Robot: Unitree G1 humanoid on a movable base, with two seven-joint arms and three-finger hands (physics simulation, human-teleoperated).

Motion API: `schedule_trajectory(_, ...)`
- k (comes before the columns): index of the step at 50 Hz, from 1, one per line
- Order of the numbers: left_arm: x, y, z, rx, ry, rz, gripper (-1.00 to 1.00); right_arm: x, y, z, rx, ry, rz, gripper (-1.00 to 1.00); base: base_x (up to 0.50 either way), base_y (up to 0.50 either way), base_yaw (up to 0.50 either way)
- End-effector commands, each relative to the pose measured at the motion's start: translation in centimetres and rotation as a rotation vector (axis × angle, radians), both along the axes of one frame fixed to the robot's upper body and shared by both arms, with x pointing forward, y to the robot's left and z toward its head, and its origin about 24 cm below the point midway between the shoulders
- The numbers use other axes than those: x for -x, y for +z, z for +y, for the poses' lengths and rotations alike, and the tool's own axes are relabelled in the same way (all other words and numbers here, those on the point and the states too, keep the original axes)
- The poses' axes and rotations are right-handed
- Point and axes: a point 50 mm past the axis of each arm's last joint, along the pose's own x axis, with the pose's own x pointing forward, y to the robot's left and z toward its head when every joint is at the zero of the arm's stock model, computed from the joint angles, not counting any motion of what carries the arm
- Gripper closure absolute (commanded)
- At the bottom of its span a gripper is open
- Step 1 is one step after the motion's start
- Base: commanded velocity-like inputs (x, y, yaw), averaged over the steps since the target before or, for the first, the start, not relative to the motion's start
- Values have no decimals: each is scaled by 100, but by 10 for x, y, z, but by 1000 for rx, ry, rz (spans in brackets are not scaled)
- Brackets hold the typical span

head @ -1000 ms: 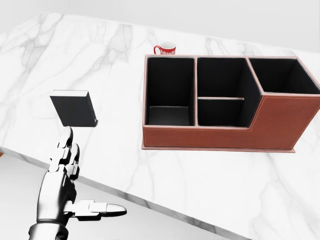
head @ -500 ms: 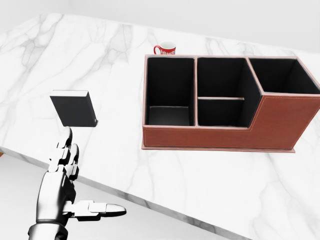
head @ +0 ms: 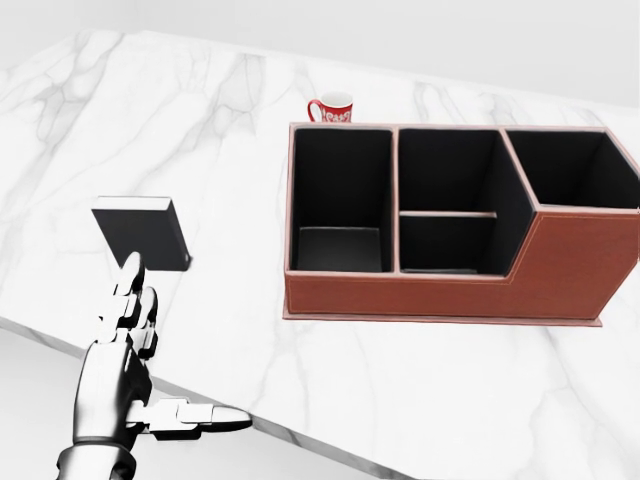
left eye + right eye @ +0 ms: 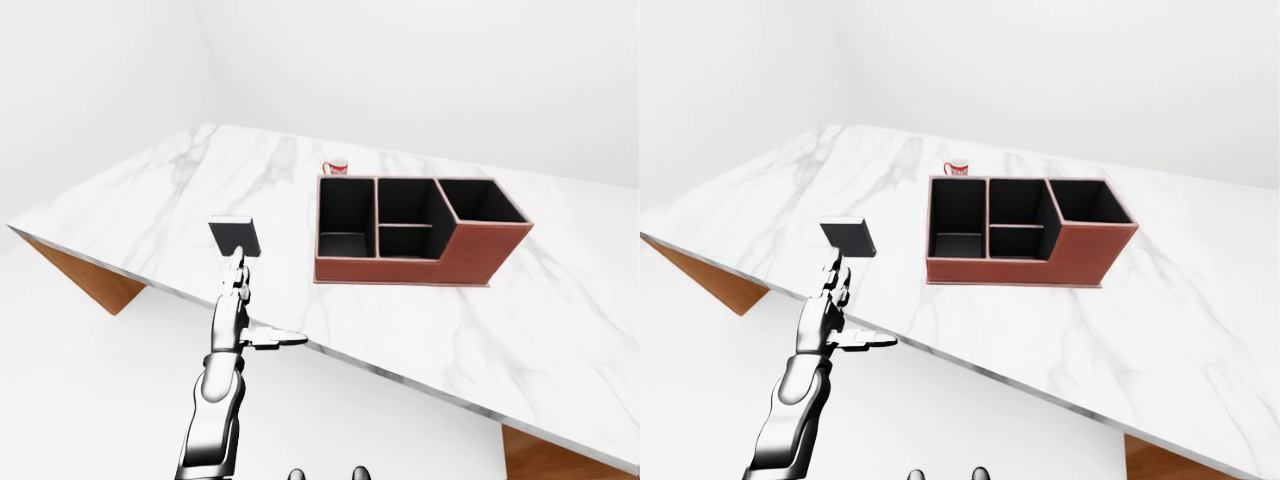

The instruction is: Pick up the book and place it in the left compartment of the caddy.

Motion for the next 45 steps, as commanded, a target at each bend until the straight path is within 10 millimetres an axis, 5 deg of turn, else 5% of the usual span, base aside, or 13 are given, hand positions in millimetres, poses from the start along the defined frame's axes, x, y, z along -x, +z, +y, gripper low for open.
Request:
schedule_trajectory(1, 1, 1, 0, -2, -1, -2, -100, -1, 0, 0, 2, 1, 3, -100, 23, 10, 0)
schedule_trajectory(45, 2, 3, -1, 2, -9, -20, -100, -2, -2, -1, -2, -9, 15, -100, 23, 10, 0)
